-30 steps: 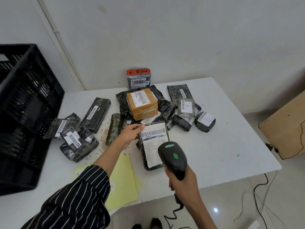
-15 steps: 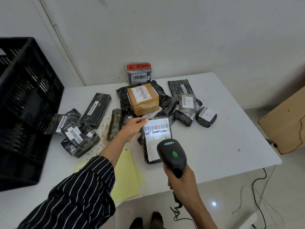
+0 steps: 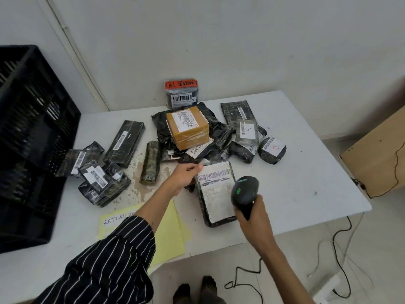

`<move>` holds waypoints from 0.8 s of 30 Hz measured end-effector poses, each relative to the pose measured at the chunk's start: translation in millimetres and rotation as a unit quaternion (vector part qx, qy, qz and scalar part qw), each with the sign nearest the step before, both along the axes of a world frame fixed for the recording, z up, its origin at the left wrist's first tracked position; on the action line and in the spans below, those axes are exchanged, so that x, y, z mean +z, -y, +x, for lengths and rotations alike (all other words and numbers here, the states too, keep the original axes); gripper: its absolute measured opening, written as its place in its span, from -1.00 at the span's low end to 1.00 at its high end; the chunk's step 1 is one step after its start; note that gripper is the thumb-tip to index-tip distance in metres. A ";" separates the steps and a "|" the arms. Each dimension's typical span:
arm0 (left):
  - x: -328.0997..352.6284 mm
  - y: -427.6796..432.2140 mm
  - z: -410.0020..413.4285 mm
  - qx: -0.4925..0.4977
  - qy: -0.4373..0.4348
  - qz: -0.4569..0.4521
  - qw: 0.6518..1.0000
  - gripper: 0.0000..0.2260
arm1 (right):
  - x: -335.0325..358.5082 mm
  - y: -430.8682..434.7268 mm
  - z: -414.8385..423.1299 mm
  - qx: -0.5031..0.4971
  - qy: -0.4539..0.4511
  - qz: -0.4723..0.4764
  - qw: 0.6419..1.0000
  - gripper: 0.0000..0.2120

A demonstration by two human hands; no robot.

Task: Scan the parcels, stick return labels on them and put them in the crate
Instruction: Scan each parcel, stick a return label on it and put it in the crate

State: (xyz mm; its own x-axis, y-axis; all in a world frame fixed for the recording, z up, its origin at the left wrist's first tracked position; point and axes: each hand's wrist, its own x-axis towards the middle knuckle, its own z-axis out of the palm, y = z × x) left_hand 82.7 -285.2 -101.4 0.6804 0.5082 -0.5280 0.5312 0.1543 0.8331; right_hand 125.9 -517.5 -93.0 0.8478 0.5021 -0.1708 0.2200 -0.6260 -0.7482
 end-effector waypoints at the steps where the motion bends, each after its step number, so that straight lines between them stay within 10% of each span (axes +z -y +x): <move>1: -2.8 5.5 -1.4 -0.006 -0.005 0.002 1.000 -0.68 | -11.3 1.4 12.4 0.003 0.036 -0.041 0.998 -0.69; 8: -23.7 24.7 -10.4 -0.030 -0.027 0.072 0.997 -0.76 | -56.3 -4.7 74.7 0.019 0.188 -0.233 0.954 -0.62; 17: -21.1 14.8 -42.6 -0.086 -0.022 0.230 0.969 -0.75 | -62.7 -5.2 64.6 -0.006 0.173 -0.291 0.941 -0.58; 24: -32.5 -13.7 -147.4 -0.202 -0.007 0.432 0.879 -0.77 | -19.4 -45.0 -28.0 0.057 0.181 0.016 0.982 -0.80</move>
